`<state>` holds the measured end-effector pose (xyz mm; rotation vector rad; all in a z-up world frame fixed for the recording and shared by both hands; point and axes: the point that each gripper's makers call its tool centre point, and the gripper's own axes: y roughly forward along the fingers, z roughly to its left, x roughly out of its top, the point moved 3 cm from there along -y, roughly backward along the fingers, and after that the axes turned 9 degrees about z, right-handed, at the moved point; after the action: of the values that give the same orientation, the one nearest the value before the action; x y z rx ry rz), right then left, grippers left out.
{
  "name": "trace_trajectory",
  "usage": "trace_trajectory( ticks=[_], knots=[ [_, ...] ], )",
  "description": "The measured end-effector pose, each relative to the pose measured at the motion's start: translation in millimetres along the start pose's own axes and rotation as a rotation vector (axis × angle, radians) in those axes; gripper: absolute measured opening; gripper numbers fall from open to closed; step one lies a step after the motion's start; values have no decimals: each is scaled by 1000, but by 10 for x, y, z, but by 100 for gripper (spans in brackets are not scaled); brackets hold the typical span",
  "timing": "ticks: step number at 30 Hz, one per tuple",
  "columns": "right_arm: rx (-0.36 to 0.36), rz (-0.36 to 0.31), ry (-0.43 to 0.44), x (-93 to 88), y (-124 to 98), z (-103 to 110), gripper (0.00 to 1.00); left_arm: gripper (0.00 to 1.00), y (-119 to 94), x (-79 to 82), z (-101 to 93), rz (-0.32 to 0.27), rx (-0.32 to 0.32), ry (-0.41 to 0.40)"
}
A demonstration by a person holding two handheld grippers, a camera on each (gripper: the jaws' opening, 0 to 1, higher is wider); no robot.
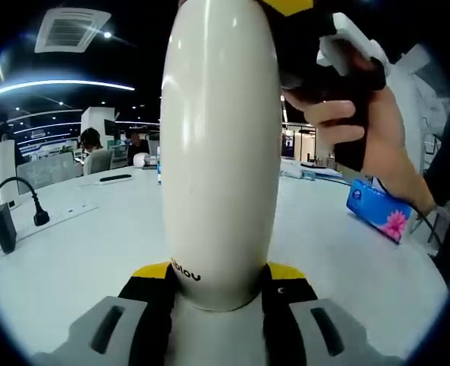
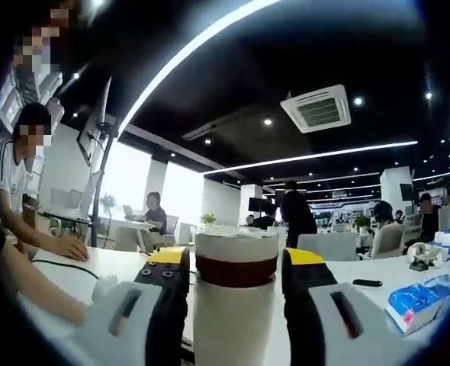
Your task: Grasp the water cup twist off the cup lid place the cup lid on the table
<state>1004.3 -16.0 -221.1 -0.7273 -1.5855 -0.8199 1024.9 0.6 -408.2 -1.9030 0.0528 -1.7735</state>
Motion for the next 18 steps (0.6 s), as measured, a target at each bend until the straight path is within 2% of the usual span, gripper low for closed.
trace_trajectory(
  ticks=[9,18],
  knots=[
    [-17,-32,3,86,25,-38,48,47,-29,-8,-48,0,0,1],
    [25,-49,32,75,29,-33,46,47,-34,-13,-58,1,0,0]
  ],
)
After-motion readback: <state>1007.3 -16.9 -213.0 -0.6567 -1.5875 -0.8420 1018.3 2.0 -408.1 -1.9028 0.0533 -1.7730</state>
